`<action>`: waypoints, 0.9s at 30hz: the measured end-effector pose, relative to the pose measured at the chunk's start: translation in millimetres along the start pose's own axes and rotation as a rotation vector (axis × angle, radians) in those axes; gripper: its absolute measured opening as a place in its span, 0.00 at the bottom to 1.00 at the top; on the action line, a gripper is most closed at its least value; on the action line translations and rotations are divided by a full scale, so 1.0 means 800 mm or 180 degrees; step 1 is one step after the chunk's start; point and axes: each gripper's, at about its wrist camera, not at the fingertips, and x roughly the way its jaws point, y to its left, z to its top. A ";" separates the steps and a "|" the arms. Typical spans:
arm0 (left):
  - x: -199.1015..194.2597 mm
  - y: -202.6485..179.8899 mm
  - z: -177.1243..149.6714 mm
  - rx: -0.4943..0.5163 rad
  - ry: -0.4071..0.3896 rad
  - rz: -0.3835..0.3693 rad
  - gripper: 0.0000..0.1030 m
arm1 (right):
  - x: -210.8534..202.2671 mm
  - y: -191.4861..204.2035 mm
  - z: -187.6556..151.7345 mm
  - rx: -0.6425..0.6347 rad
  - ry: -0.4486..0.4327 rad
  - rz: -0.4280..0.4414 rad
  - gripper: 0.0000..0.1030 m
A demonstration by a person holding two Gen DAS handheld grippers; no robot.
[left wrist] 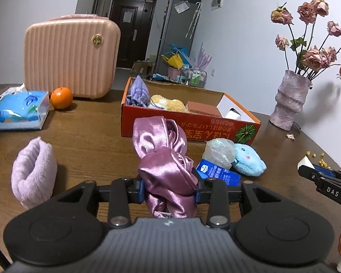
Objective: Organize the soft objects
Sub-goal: 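Lift and carry the scrunchie and foam wedge over the cardboard box with both grippers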
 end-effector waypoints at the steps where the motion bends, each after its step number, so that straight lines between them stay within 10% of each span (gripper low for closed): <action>1: -0.001 0.000 0.001 0.0010 -0.0013 0.0001 0.36 | 0.001 0.002 0.002 -0.0011 -0.0007 0.0007 0.29; 27: 0.010 -0.025 0.061 0.0121 -0.0380 0.0032 0.36 | 0.039 0.047 0.069 -0.0112 -0.0375 0.0154 0.29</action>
